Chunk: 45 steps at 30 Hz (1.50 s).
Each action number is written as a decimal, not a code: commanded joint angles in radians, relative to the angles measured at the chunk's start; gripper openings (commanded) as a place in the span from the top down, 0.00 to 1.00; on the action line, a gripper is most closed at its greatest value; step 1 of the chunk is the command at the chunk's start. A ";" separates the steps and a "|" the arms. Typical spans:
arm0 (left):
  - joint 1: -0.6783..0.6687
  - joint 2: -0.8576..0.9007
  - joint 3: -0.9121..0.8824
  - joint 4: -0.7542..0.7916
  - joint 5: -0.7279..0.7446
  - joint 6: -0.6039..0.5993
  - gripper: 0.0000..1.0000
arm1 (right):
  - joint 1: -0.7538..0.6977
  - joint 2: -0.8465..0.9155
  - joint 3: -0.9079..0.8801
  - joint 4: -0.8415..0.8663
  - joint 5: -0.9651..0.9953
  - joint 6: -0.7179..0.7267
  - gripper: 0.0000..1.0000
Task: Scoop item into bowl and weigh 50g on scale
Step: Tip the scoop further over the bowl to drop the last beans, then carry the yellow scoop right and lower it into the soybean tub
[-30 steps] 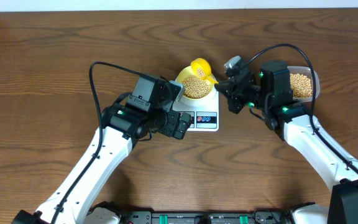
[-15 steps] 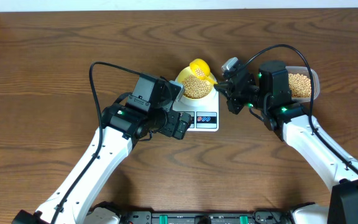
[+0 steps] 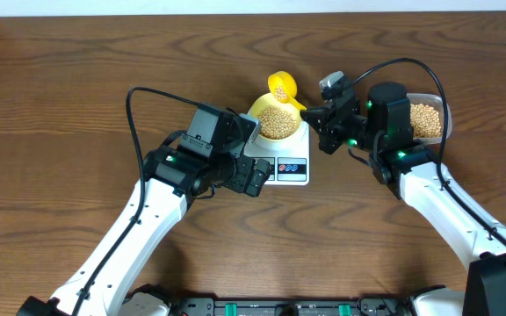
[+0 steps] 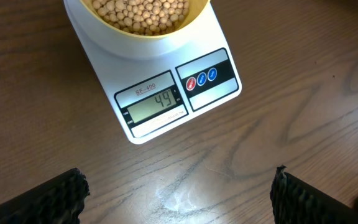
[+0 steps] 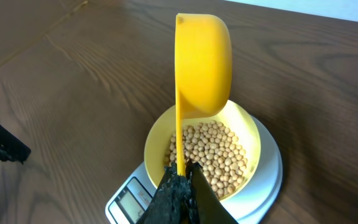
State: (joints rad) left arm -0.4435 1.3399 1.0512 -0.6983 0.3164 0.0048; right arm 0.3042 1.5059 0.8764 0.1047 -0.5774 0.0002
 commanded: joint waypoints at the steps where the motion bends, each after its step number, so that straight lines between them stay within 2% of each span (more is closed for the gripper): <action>1: -0.001 0.003 -0.002 0.000 0.011 0.018 0.04 | 0.002 -0.010 0.004 0.005 -0.020 0.030 0.99; 6: -0.001 0.003 -0.002 0.000 0.011 0.018 0.04 | 0.002 -0.010 0.004 -0.038 -0.017 -0.048 0.99; 14: -0.001 0.003 -0.002 0.000 0.011 0.018 0.04 | 0.002 -0.010 0.004 -0.066 0.089 -0.062 0.99; 23: -0.001 0.003 -0.002 0.000 0.011 0.018 0.04 | 0.001 -0.010 0.004 -0.058 0.096 -0.058 0.99; 27: -0.001 0.003 -0.002 0.000 0.011 0.018 0.04 | -0.026 -0.010 0.004 -0.035 0.080 0.038 0.99; 35: -0.001 0.003 -0.002 0.000 0.011 0.018 0.04 | -0.130 -0.010 0.004 0.023 -0.079 0.198 0.99; 39: -0.001 0.003 -0.002 0.000 0.011 0.018 0.04 | -0.177 -0.012 0.004 0.109 -0.143 0.291 0.99; 40: -0.001 0.003 -0.002 0.000 0.011 0.018 0.04 | -0.200 -0.021 0.004 0.150 -0.148 0.351 0.99; 45: -0.001 0.003 -0.002 0.000 0.011 0.018 0.04 | -0.259 -0.071 0.004 0.163 -0.148 0.370 0.99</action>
State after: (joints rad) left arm -0.4435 1.3399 1.0512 -0.6983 0.3168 0.0051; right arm 0.0803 1.4902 0.8757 0.2634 -0.6945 0.3138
